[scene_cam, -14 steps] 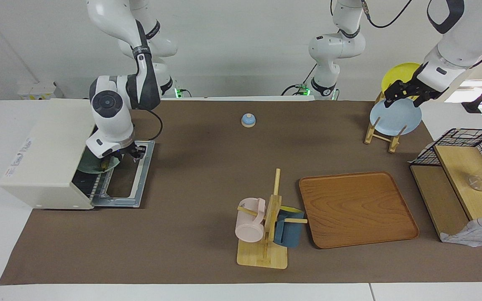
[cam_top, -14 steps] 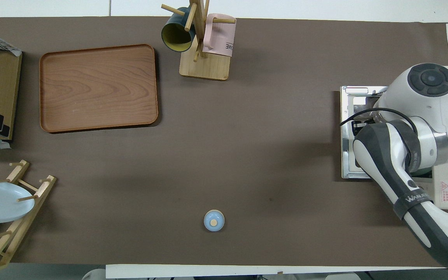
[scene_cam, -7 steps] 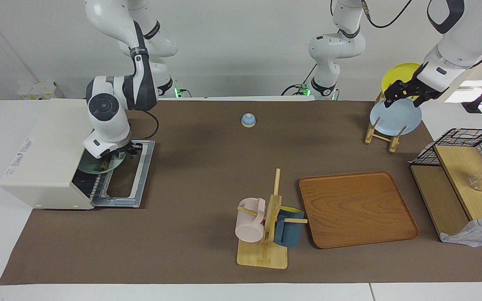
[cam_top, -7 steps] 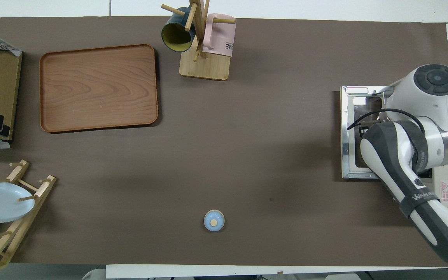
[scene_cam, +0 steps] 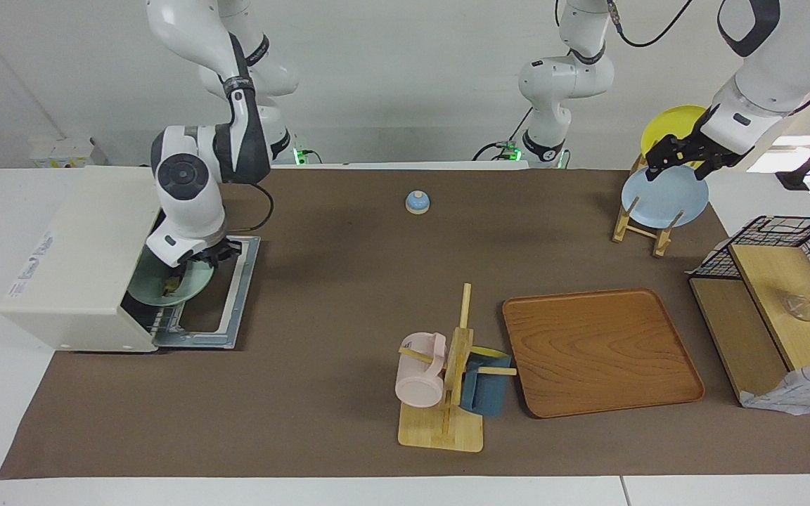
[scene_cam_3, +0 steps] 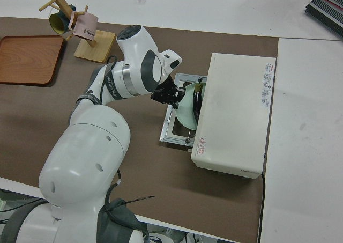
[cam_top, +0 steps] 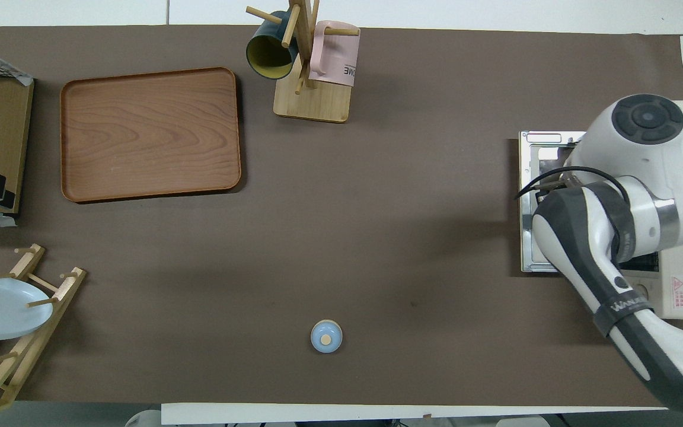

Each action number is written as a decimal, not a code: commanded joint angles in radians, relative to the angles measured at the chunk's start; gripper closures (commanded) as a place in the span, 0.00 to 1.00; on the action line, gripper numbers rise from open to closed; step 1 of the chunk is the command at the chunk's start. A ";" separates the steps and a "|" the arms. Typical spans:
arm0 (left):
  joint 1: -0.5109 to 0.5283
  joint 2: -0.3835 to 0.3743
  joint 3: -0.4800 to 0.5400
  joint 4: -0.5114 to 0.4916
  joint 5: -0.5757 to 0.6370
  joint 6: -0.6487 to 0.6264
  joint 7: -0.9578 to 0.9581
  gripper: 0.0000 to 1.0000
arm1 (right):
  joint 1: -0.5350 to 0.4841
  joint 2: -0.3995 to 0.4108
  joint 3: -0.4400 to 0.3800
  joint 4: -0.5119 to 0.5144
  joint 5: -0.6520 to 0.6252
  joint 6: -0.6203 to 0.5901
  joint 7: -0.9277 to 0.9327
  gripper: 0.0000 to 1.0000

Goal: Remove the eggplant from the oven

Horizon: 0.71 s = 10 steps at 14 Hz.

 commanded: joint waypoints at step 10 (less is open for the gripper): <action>-0.001 -0.024 0.002 -0.025 0.009 -0.004 -0.001 0.00 | 0.536 0.624 0.018 0.844 0.203 -0.189 0.653 0.99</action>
